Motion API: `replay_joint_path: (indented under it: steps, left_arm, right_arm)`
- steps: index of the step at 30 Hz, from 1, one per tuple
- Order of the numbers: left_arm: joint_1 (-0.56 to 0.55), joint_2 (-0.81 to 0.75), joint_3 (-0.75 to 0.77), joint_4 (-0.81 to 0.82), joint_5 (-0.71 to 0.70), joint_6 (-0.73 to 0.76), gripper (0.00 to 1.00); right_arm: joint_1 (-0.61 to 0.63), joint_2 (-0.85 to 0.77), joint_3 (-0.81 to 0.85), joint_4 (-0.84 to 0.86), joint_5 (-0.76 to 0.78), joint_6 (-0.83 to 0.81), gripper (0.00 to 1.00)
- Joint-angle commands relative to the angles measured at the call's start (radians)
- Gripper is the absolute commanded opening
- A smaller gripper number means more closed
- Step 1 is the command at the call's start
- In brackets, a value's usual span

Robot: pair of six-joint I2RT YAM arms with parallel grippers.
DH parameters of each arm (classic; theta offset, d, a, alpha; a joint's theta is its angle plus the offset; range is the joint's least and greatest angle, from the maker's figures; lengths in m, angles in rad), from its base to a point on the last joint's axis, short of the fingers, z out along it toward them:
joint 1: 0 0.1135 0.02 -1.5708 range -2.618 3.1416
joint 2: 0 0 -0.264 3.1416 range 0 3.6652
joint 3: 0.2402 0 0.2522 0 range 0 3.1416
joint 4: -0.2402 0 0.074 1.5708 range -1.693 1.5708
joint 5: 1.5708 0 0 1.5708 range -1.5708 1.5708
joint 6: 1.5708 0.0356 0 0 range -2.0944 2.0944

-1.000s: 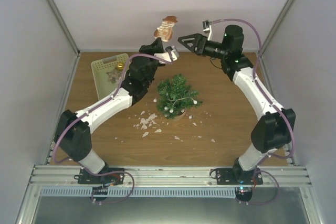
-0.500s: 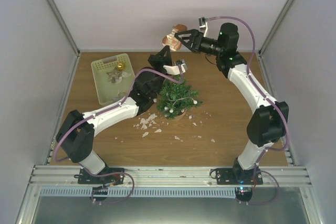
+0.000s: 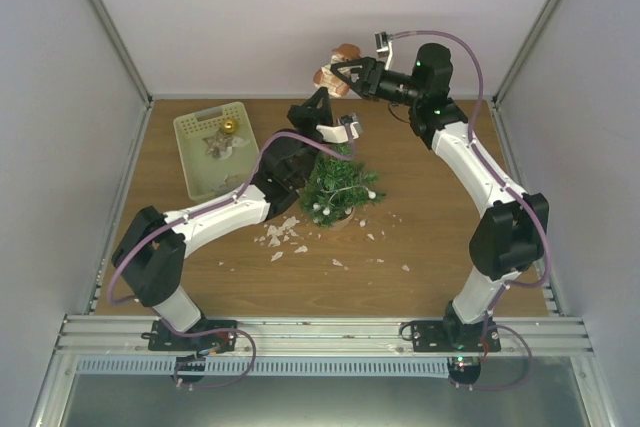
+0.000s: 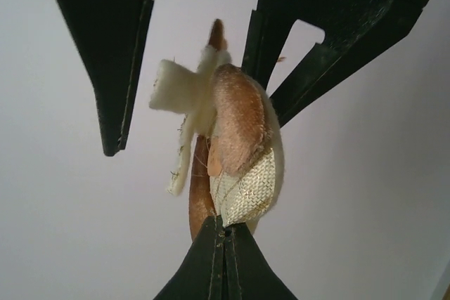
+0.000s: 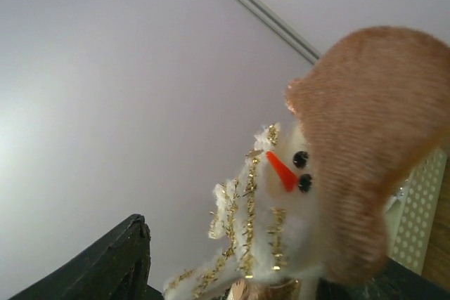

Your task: Decorate the small christmas tree

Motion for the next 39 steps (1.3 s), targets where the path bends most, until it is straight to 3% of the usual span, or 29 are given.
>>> replay_joint_path:
  steps: [1, 14, 23, 28, 32, 39]
  left_arm:
    - [-0.017, 0.01, 0.038, 0.074, -0.016, 0.0, 0.0]
    - [-0.026, 0.008, 0.075, -0.006, -0.03, -0.057, 0.0]
    - [-0.026, -0.005, 0.088, -0.072, -0.042, -0.103, 0.02]
    - [-0.02, -0.049, 0.103, -0.246, -0.048, -0.214, 0.15]
    - [-0.009, -0.088, 0.108, -0.365, -0.044, -0.317, 0.33]
    - [0.02, -0.157, 0.13, -0.557, -0.022, -0.468, 0.55]
  right_arm:
    - [0.011, 0.005, 0.035, 0.035, -0.016, 0.004, 0.59]
    - [0.02, 0.02, 0.074, -0.006, -0.017, -0.037, 0.22]
    - [0.02, 0.03, 0.117, -0.083, -0.004, -0.098, 0.19]
    - [0.016, 0.051, 0.186, -0.199, 0.013, -0.177, 0.19]
    - [0.004, 0.064, 0.223, -0.254, 0.011, -0.219, 0.19]
    - [-0.032, 0.073, 0.302, -0.409, 0.017, -0.341, 0.18]
